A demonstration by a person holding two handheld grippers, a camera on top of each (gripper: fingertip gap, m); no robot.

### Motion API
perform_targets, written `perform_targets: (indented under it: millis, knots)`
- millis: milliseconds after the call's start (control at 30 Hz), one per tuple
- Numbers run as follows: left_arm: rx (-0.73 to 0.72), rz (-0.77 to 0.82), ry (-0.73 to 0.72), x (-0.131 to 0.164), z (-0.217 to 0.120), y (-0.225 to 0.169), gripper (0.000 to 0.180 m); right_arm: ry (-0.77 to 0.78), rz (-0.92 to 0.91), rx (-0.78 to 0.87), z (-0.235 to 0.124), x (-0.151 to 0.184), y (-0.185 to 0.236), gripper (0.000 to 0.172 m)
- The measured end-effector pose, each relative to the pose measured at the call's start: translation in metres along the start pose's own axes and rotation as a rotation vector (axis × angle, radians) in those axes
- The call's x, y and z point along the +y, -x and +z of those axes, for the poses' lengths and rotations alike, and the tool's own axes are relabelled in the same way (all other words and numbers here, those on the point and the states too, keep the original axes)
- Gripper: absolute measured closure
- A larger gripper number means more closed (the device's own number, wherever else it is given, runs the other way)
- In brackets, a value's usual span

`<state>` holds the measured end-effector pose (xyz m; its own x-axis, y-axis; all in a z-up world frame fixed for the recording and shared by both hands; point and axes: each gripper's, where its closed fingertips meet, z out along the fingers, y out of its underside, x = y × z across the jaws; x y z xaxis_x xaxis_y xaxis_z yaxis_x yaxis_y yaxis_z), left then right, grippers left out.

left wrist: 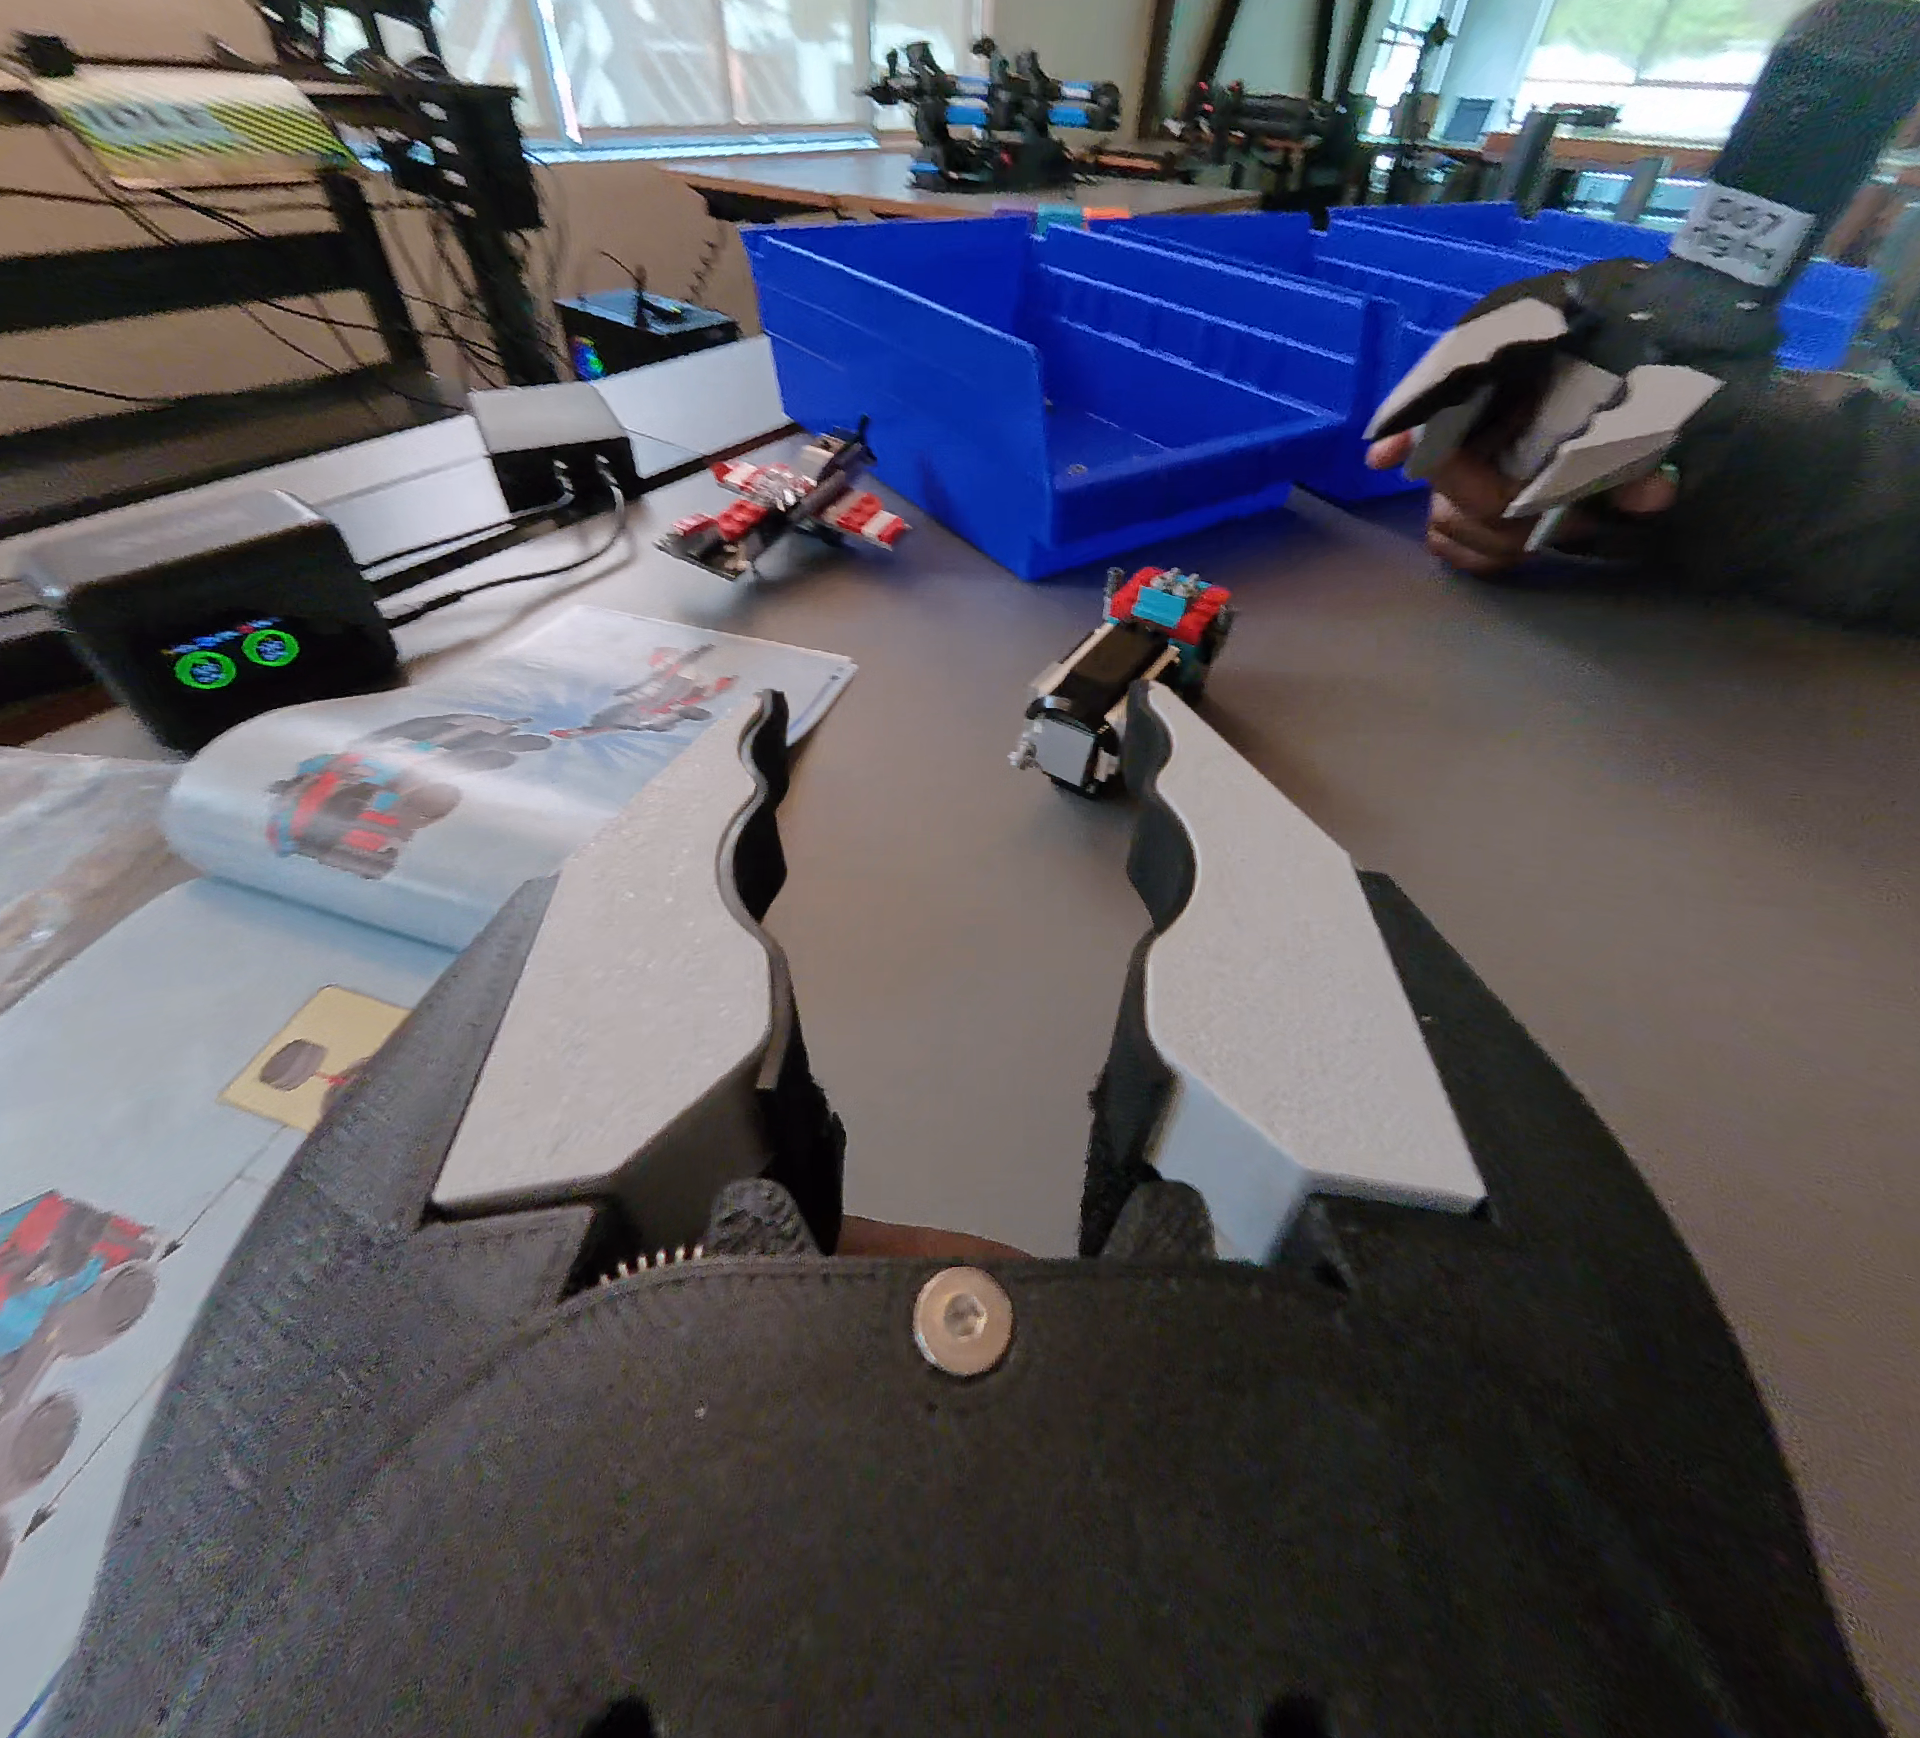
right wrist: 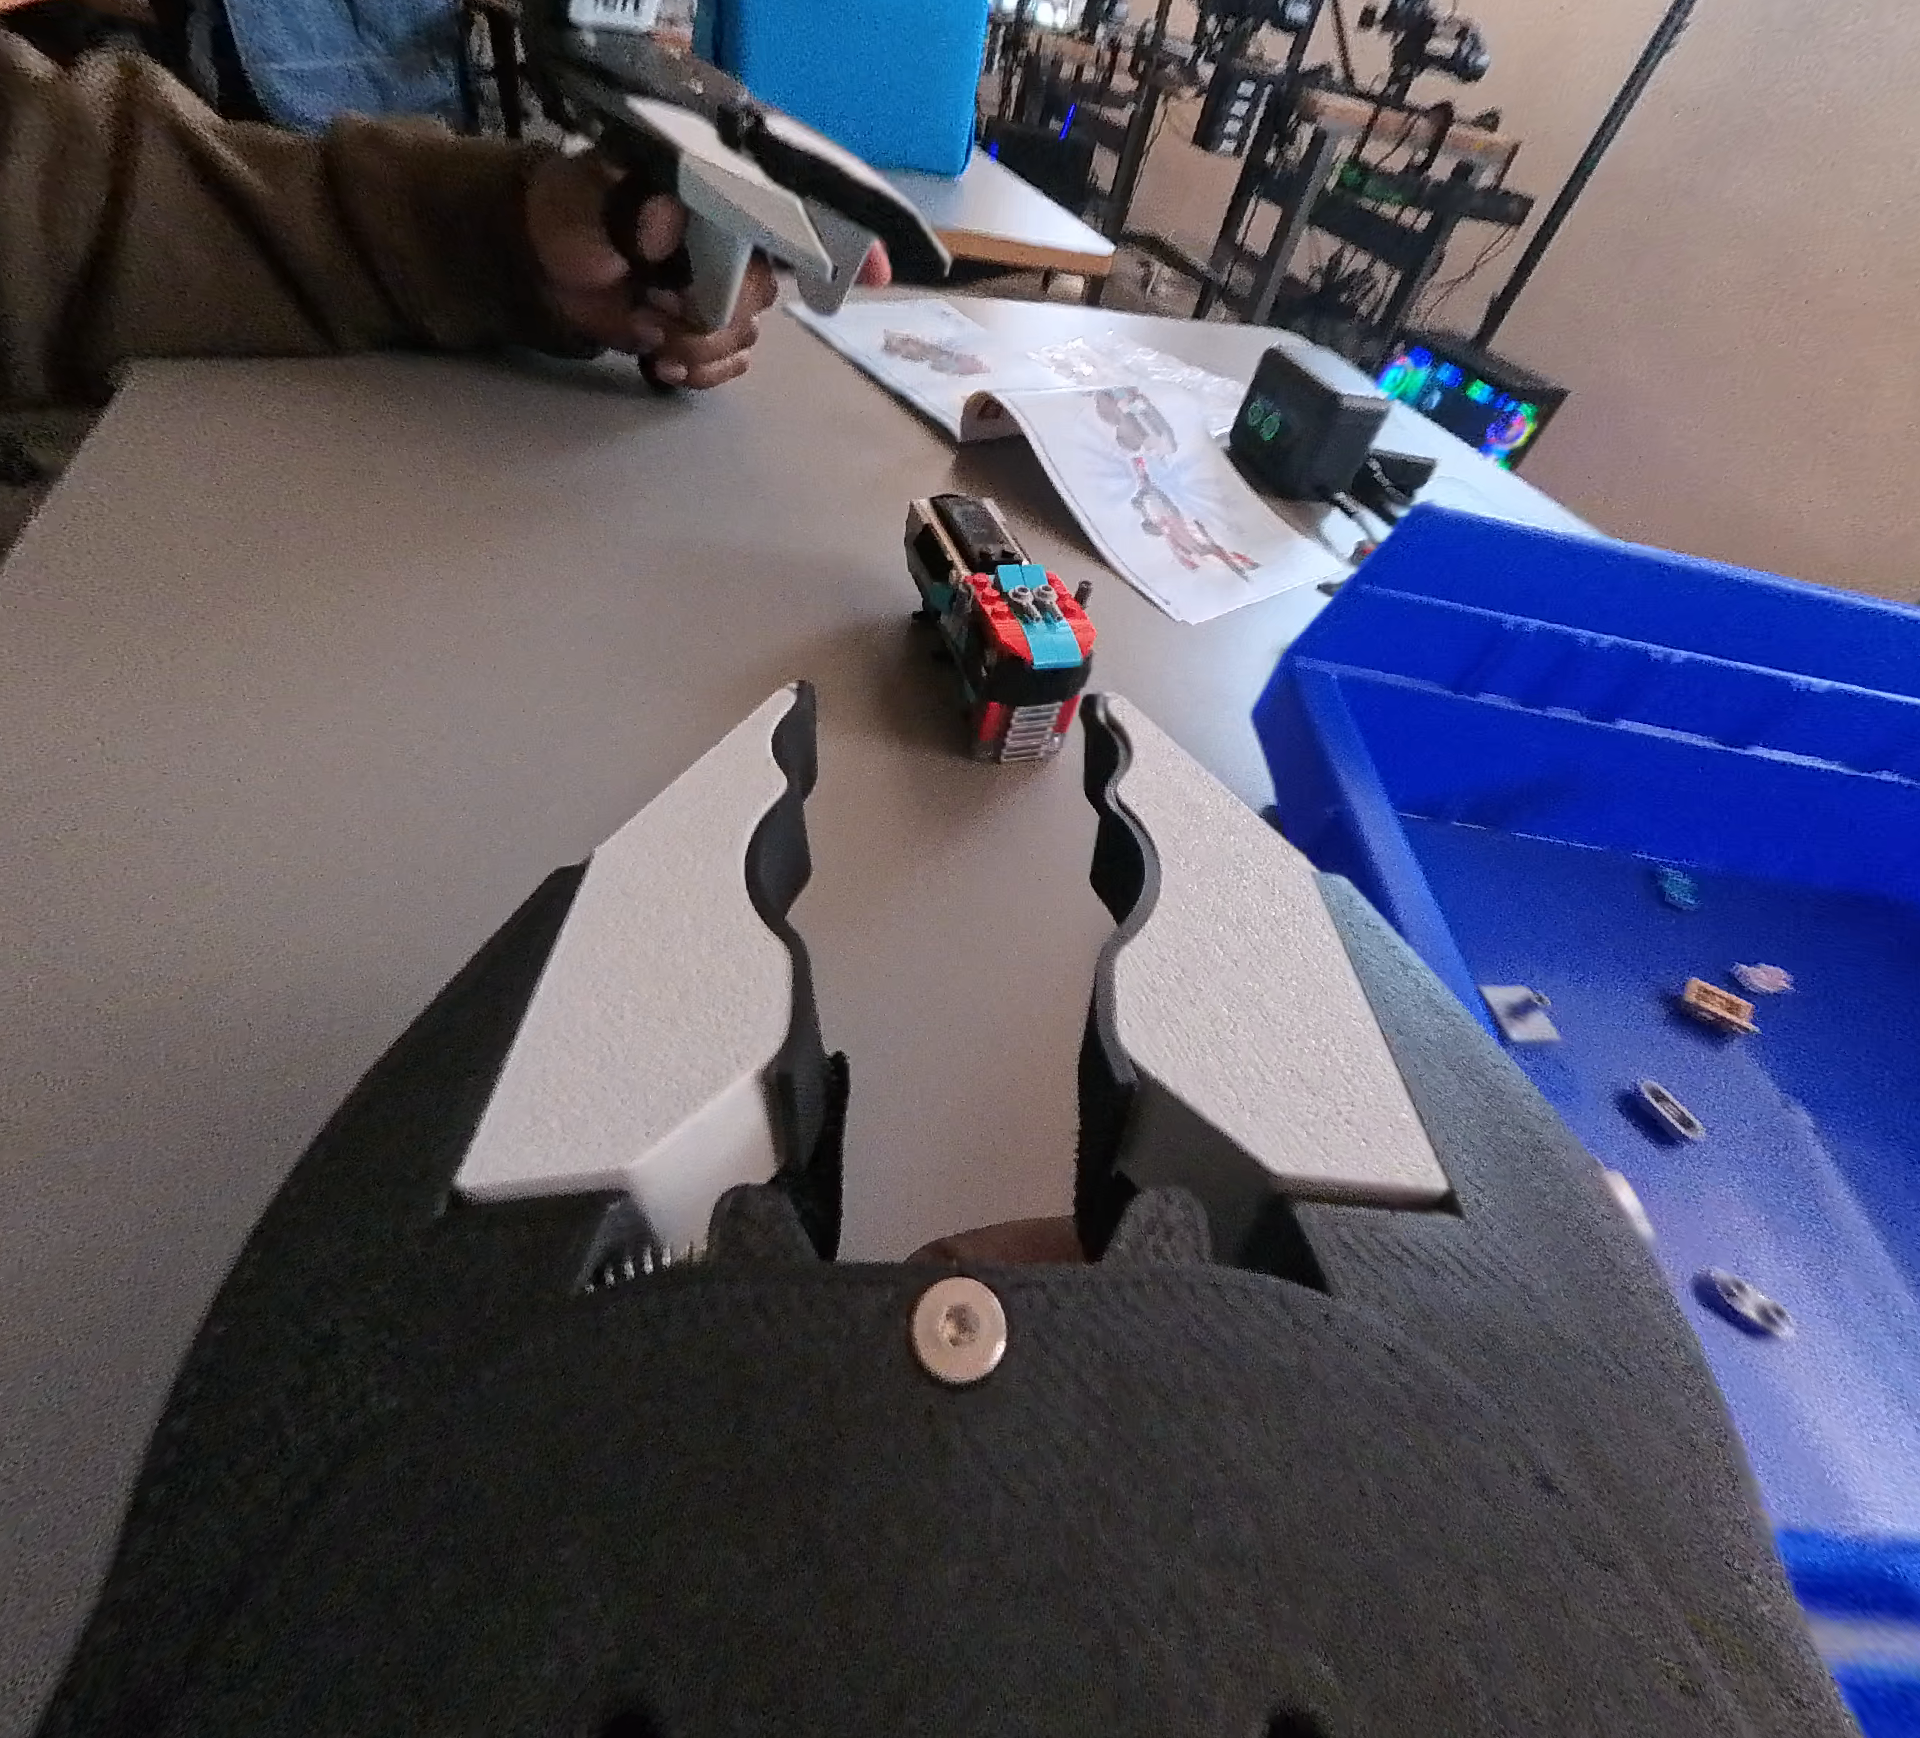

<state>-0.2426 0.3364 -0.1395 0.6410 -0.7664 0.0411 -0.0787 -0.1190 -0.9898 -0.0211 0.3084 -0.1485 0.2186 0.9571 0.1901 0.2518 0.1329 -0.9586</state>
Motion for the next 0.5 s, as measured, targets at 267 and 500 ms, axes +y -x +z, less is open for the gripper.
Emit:
perform_targets:
  millis: [267,500]
  knots:
    - [-0.046,0.006,0.025,0.004,0.003,0.005,0.115,-0.187,0.114,0.078,-0.064,-0.012,-0.018,0.127]
    - [-0.008,-0.075,0.042,0.005,0.015,0.010,0.116,-0.330,0.089,0.194,-0.087,-0.026,-0.024,0.134]
